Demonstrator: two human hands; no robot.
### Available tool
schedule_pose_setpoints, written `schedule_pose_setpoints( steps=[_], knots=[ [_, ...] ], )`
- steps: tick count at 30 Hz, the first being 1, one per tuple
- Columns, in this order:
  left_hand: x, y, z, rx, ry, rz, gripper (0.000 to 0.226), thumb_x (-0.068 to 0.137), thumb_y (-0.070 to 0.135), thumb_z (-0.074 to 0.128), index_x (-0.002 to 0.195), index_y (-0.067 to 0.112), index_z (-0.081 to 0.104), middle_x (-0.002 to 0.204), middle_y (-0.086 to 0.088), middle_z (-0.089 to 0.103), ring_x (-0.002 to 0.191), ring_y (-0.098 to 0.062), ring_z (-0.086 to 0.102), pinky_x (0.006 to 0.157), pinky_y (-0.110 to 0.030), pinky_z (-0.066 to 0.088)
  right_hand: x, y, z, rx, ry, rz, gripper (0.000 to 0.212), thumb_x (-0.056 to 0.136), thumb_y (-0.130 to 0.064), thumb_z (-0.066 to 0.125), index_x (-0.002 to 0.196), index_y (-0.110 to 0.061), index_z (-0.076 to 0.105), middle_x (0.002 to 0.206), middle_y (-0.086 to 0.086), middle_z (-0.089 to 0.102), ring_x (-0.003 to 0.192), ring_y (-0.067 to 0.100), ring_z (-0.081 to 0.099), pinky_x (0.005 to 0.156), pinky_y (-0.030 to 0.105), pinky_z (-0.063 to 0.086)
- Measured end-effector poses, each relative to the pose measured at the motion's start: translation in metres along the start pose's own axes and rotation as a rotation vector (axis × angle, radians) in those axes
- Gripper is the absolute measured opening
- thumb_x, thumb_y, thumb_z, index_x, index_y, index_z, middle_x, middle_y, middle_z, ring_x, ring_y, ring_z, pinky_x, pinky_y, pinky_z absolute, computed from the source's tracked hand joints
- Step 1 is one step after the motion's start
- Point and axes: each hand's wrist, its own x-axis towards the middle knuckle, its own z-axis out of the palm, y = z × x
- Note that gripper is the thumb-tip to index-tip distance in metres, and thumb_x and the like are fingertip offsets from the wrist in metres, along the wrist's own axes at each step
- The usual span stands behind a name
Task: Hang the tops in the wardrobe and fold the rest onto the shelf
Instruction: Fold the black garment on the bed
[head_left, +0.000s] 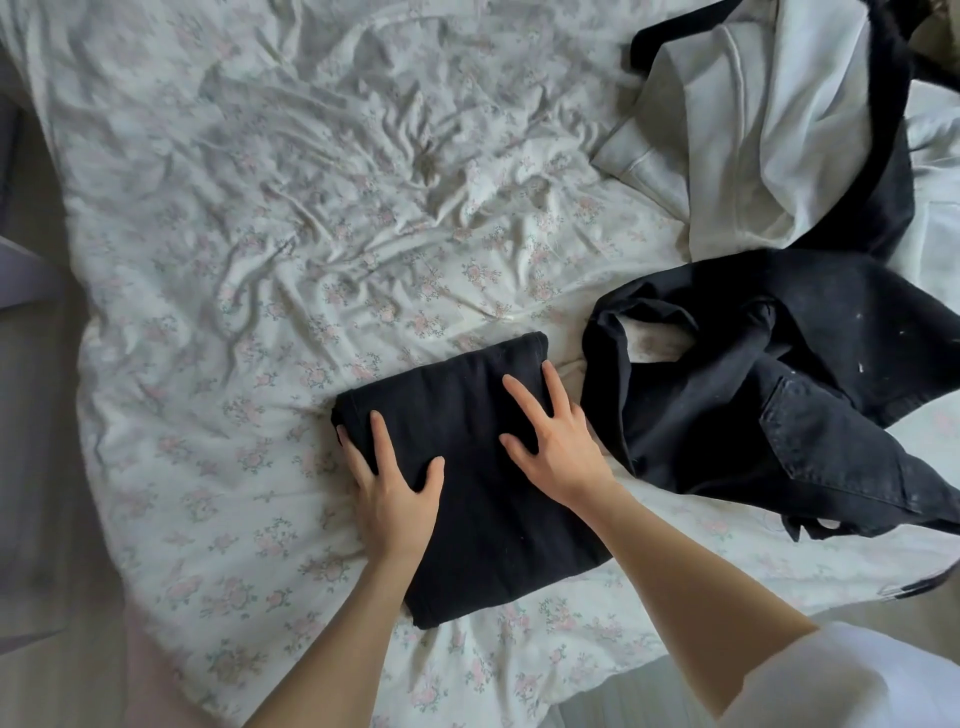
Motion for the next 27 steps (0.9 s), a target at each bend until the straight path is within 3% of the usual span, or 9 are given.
schedule_pose_setpoints(
  steps=[6, 10, 14, 18, 21, 24, 27],
  knots=[
    [0.001, 0.004, -0.007, -0.080, 0.076, 0.012, 0.082, 0.084, 0.030, 0.069, 0.150, 0.026, 0.021, 0.159, -0.007, 0.001, 0.144, -0.025, 0.016, 0.103, -0.035, 0.035, -0.004, -0.011, -0.004, -0.006, 0.093, -0.023, 0.062, 0.091, -0.035, 0.055, 0.145, -0.041, 0.024, 0.156, 0.009, 0.008, 0.123, 0.036, 0.039, 0.093, 0.042, 0.046],
    [-0.008, 0.022, -0.019, -0.140, 0.163, 0.037, 0.074, 0.085, 0.016, 0.069, 0.148, 0.016, 0.029, 0.156, -0.015, 0.012, 0.138, -0.029, 0.030, 0.089, -0.025, 0.038, -0.010, -0.030, -0.018, 0.064, 0.150, -0.017, 0.062, 0.092, -0.030, 0.057, 0.146, -0.027, 0.028, 0.152, 0.012, 0.016, 0.128, 0.031, 0.040, 0.098, 0.038, 0.046],
    [-0.010, 0.050, -0.045, -0.203, 0.233, 0.052, 0.072, 0.085, 0.010, 0.067, 0.147, 0.011, 0.030, 0.154, -0.018, 0.015, 0.134, -0.033, 0.035, 0.096, -0.035, 0.043, -0.008, -0.061, -0.047, 0.138, 0.223, -0.031, 0.064, 0.092, -0.028, 0.057, 0.147, -0.018, 0.026, 0.151, 0.010, 0.019, 0.136, 0.026, 0.032, 0.102, 0.031, 0.040],
    [-0.004, 0.085, -0.103, -0.271, 0.356, 0.079, 0.071, 0.087, 0.012, 0.065, 0.147, 0.014, 0.028, 0.154, -0.013, 0.017, 0.137, -0.031, 0.032, 0.101, -0.043, 0.043, 0.000, -0.111, -0.098, 0.172, 0.313, -0.128, 0.063, 0.093, -0.028, 0.055, 0.147, -0.015, 0.024, 0.147, 0.009, 0.023, 0.131, 0.023, 0.037, 0.092, 0.023, 0.040],
    [-0.003, 0.109, -0.162, -0.347, 0.486, 0.121, 0.072, 0.086, 0.010, 0.066, 0.146, 0.012, 0.027, 0.152, -0.013, 0.020, 0.133, -0.030, 0.037, 0.100, -0.038, 0.043, 0.001, -0.162, -0.137, 0.245, 0.387, -0.183, 0.065, 0.093, -0.029, 0.055, 0.147, -0.014, 0.022, 0.142, 0.007, 0.025, 0.114, 0.017, 0.048, 0.078, 0.012, 0.037],
    [-0.003, 0.126, -0.232, -0.479, 0.673, 0.120, 0.076, 0.085, 0.012, 0.068, 0.147, 0.010, 0.025, 0.151, -0.013, 0.021, 0.130, -0.021, 0.037, 0.093, -0.015, 0.032, -0.003, -0.224, -0.171, 0.406, 0.459, -0.291, 0.067, 0.093, -0.027, 0.057, 0.147, -0.009, 0.022, 0.140, 0.012, 0.028, 0.109, 0.010, 0.044, 0.086, 0.003, 0.032],
    [-0.009, 0.129, -0.302, -0.588, 0.802, 0.097, 0.074, 0.087, 0.017, 0.065, 0.148, 0.010, 0.023, 0.153, -0.013, 0.023, 0.139, -0.020, 0.026, 0.099, -0.017, 0.025, -0.016, -0.291, -0.196, 0.473, 0.473, -0.373, 0.064, 0.094, -0.034, 0.054, 0.146, -0.011, 0.025, 0.140, 0.010, 0.029, 0.111, 0.007, 0.042, 0.090, 0.010, 0.033]
  ],
)
